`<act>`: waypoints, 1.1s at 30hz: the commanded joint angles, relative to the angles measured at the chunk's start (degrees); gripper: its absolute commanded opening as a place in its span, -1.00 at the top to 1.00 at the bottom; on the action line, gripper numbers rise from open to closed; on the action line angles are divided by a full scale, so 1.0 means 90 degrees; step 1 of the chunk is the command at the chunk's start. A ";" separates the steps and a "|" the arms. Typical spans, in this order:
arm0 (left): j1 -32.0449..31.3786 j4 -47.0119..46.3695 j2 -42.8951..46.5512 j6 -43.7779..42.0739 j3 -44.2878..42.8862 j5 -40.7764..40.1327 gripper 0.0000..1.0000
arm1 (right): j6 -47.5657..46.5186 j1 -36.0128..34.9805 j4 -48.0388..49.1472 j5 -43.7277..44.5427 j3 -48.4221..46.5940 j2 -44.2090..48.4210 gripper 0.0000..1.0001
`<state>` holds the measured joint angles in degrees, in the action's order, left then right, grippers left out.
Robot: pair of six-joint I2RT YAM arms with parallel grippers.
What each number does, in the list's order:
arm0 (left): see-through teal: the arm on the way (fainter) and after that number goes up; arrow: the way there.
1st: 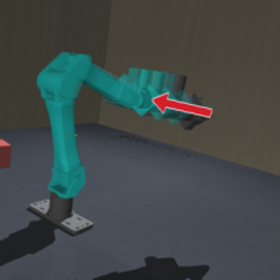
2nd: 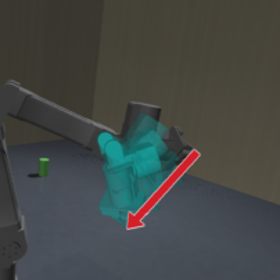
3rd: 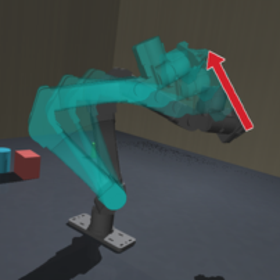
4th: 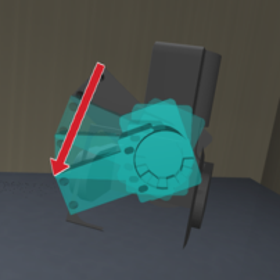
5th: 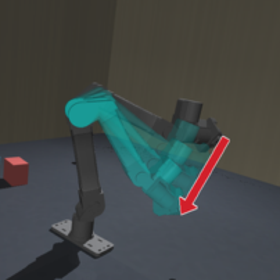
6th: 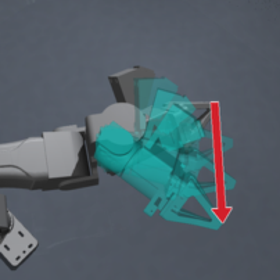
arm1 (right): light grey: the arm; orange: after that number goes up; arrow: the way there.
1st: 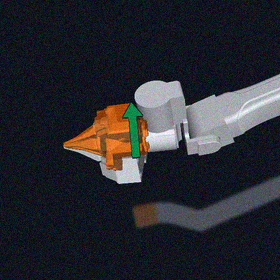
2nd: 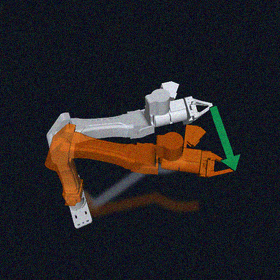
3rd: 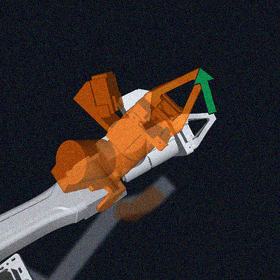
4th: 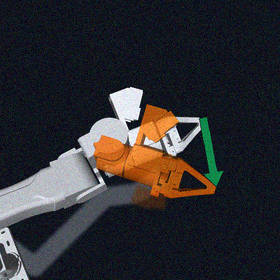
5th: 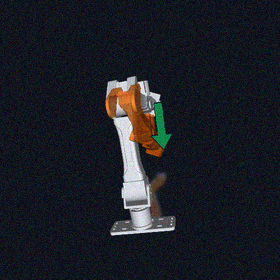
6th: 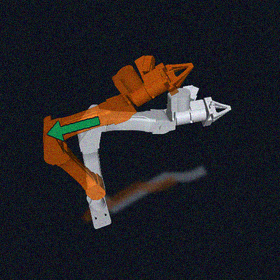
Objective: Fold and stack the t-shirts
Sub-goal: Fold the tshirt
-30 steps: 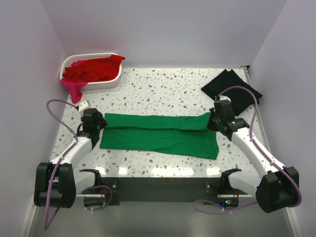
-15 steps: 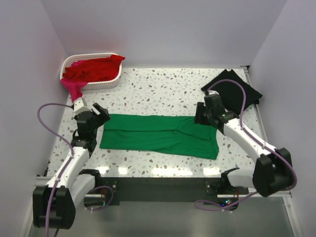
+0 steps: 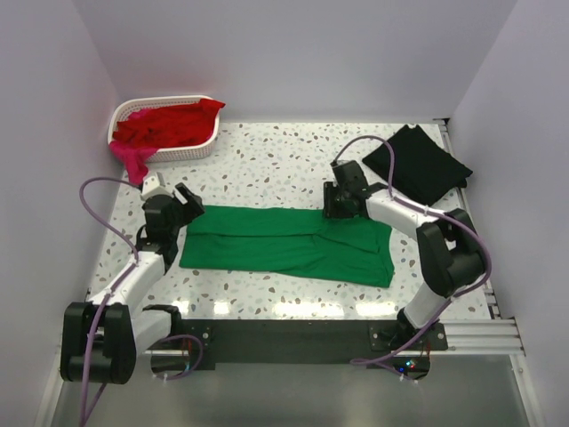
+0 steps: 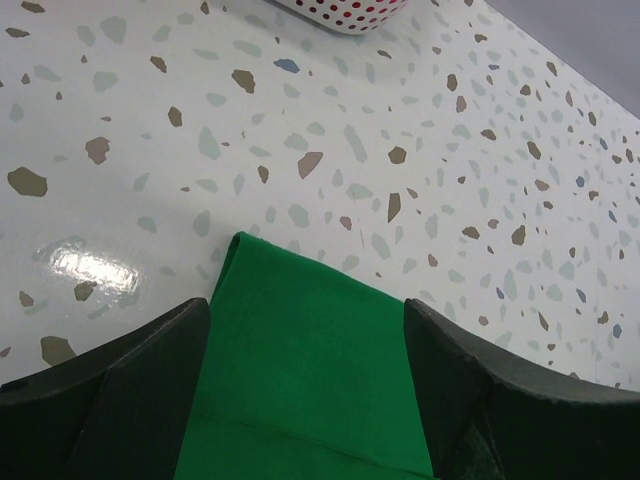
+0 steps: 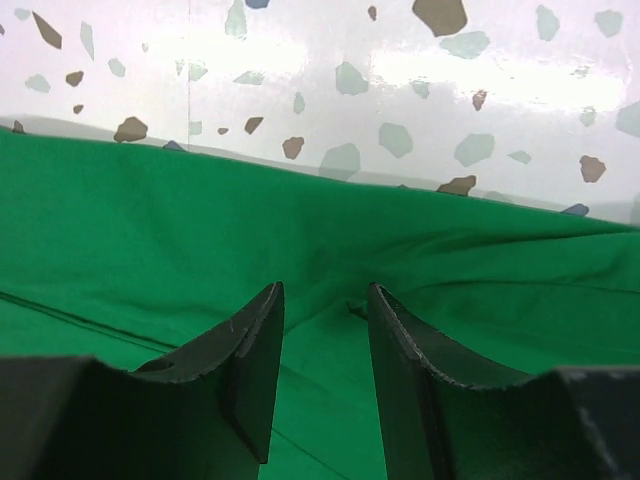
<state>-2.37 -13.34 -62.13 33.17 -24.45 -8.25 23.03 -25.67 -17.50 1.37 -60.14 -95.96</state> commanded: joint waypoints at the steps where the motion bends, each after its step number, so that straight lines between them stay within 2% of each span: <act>1: -0.0010 -0.0539 -0.0001 -0.0219 -0.0253 0.0096 -0.66 | -0.0156 -0.0116 0.0011 0.0160 -0.0310 -0.0021 0.16; 18: -0.0010 -0.0588 0.0165 -0.0238 -0.0135 0.0165 -0.66 | -0.0283 -0.0243 -0.0146 0.0551 -0.0310 -0.0363 0.21; 21: -0.0010 -0.0578 0.0223 -0.0228 -0.0125 0.0155 -0.66 | -0.0303 -0.0234 -0.0243 0.0571 -0.0329 -0.0421 0.31; 26: -0.0010 -0.0578 0.0272 -0.0228 -0.0096 0.0126 -0.66 | -0.0244 -0.0311 -0.0380 0.0668 -0.0242 -0.0207 0.85; 29: -0.0010 -0.0607 0.0253 -0.0219 -0.0087 0.0126 -0.66 | -0.0205 -0.0419 -0.0497 0.0746 -0.0203 -0.0041 0.99; 33: -0.0010 -0.0646 0.0194 -0.0218 -0.0086 0.0165 -0.66 | -0.0108 -0.0643 -0.0731 0.0961 -0.0144 0.0164 1.00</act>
<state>-2.37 -15.81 -60.75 32.12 -24.56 -7.16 21.17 -29.76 -21.87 7.25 -60.84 -98.52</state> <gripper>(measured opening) 0.829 0.014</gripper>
